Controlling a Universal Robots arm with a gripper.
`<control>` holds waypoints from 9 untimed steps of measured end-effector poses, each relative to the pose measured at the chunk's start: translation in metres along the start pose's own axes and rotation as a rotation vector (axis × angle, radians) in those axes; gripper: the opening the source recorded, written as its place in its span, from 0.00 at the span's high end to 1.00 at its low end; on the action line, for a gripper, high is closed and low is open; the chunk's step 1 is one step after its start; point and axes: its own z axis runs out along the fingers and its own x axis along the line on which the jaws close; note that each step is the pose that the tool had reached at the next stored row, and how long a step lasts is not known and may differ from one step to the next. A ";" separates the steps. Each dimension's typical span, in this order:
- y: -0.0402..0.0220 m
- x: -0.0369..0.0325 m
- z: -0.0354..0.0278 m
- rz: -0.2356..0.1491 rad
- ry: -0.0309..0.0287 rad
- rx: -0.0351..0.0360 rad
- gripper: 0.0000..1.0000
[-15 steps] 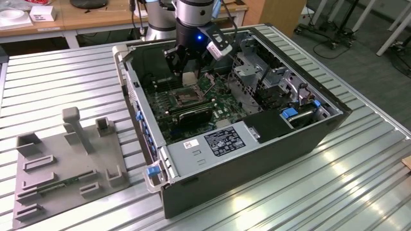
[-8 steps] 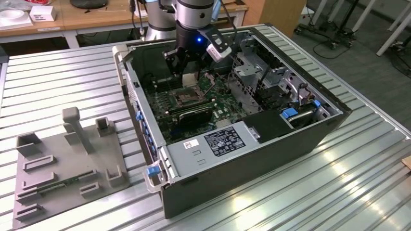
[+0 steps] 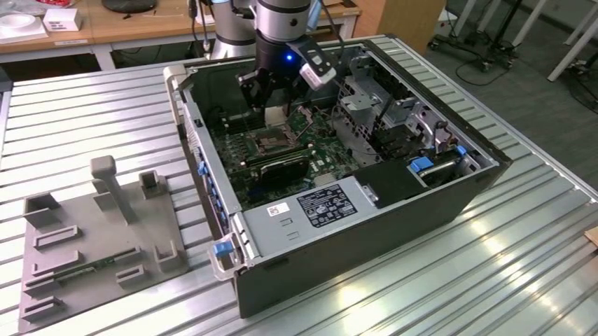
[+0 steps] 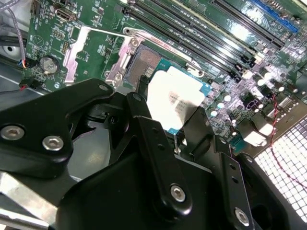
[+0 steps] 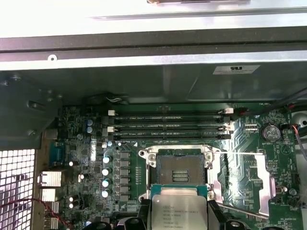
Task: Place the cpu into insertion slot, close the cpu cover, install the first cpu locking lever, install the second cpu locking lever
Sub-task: 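Place the cpu into insertion slot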
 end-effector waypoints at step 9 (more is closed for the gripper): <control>0.0016 0.0000 0.0009 0.001 -0.0001 -0.0001 0.46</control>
